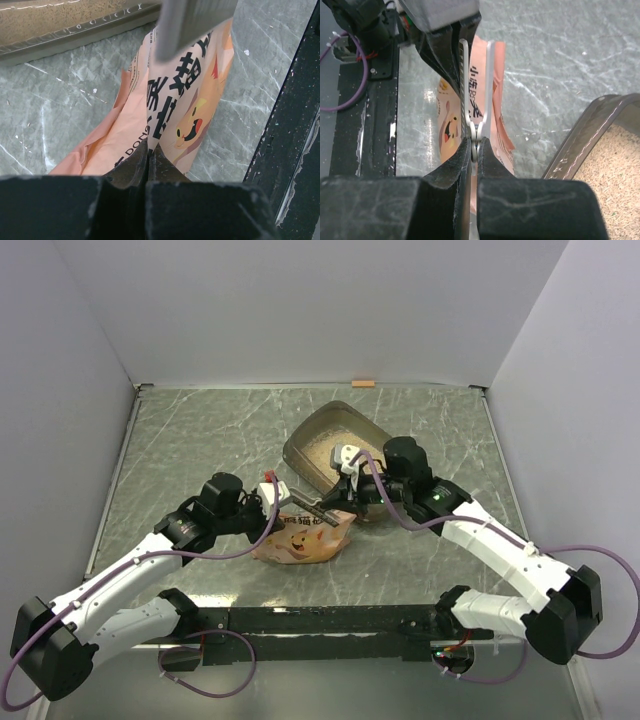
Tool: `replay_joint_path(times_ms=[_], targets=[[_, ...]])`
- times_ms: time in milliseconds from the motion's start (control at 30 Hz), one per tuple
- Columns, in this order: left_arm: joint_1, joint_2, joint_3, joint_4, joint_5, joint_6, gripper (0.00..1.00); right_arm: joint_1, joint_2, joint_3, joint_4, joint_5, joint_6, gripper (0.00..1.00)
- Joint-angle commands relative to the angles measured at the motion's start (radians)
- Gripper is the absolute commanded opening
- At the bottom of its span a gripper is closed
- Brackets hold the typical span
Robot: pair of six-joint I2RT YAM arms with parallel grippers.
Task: Fill the litter box with clean litter
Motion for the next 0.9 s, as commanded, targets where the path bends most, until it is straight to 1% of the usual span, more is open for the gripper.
replay_joint_path(times_ms=[0,67,233,433,667,867], targets=[[0.001,-0.021,0.034,0.043,-0.006,-0.021,0.04,-0.002,0.029,0.011,-0.043,0.014,-0.077,0.00],[0.001,-0.021,0.036,0.044,-0.007,-0.026,0.05,-0.004,0.038,0.034,-0.104,0.035,-0.111,0.00],[0.001,0.001,0.048,0.031,-0.009,-0.034,0.04,0.007,0.085,0.085,-0.268,0.052,-0.204,0.00],[0.001,0.030,0.065,0.018,-0.021,-0.046,0.03,0.041,0.102,0.134,-0.385,0.130,-0.278,0.00],[0.001,0.018,0.069,0.021,-0.041,-0.054,0.03,0.095,0.185,0.174,-0.443,0.203,-0.298,0.00],[-0.001,-0.009,0.066,0.031,-0.052,-0.054,0.03,0.108,0.225,0.146,-0.397,0.201,-0.278,0.00]])
